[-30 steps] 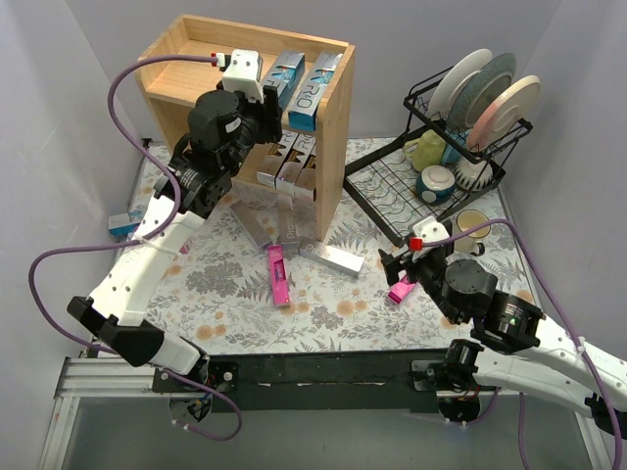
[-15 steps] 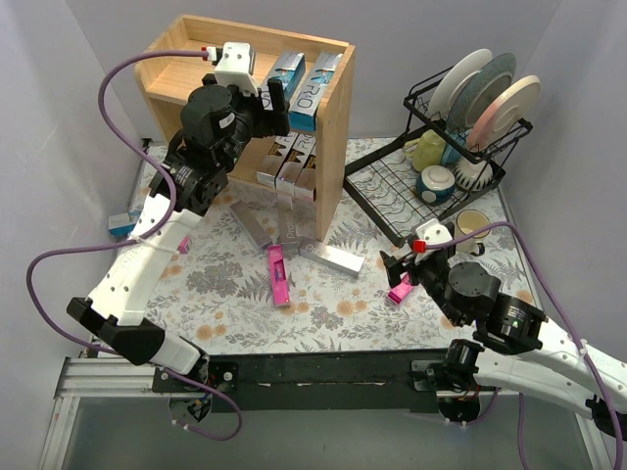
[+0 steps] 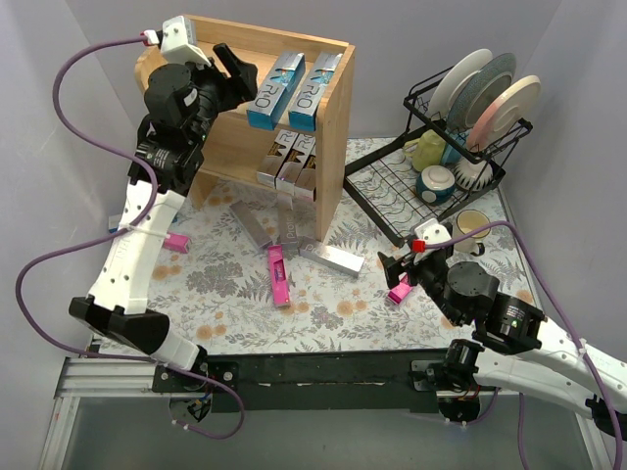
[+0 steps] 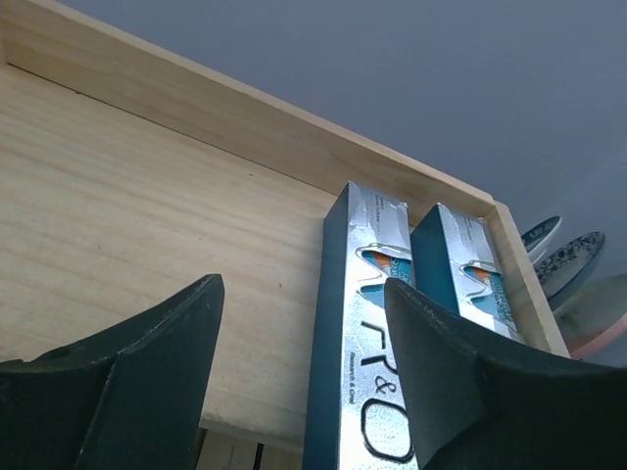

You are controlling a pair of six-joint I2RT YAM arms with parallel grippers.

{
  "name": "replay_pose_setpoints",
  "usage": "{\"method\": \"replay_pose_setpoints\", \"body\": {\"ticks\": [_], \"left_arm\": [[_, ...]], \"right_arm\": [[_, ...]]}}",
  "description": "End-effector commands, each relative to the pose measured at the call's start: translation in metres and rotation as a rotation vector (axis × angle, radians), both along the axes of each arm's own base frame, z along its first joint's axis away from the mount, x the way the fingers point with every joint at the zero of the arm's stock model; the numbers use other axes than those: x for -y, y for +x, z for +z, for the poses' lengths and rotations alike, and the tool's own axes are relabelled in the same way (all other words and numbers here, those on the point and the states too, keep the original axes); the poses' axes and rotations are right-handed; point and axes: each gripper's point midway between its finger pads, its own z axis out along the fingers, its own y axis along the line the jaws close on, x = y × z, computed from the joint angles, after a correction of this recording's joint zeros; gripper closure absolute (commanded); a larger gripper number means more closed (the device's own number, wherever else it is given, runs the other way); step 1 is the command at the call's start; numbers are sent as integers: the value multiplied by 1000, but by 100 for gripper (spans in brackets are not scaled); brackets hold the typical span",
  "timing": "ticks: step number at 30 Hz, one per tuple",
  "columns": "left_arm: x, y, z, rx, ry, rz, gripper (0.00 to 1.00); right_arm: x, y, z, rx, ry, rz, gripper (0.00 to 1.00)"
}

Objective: Place and organize the toothpastes onto the shelf
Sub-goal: Place the toothpaste on the shelf, then adjust the toothpaste on the shelf.

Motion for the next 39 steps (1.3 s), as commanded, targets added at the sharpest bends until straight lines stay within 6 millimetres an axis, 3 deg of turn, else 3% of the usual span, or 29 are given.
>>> {"method": "replay_pose_setpoints", "body": {"ticks": [1,6,14,22,24,31,36,39], "left_arm": [[27,2,6,-9,-74,-158,36],[55,6,-6,-52,-107,-291,41],[80,8,-13,-100,-192,-412,61],[95,10,-17,-95,-179,-496,63],[97,8,-15,-74,-158,-513,62],[90,5,-4,17,-61,-531,41],[89,-8,5,97,-20,-668,34],[86,-4,3,81,-39,-712,32]], "right_arm": [[1,0,6,4,39,-11,2],[2,1,4,1,36,-19,2],[4,0,3,-1,44,-21,2],[5,0,2,-3,41,-24,2],[6,0,1,-2,38,-25,2],[6,0,0,-4,31,-27,2],[8,-1,2,-1,37,-28,2],[9,-1,3,0,38,-30,2]]}}
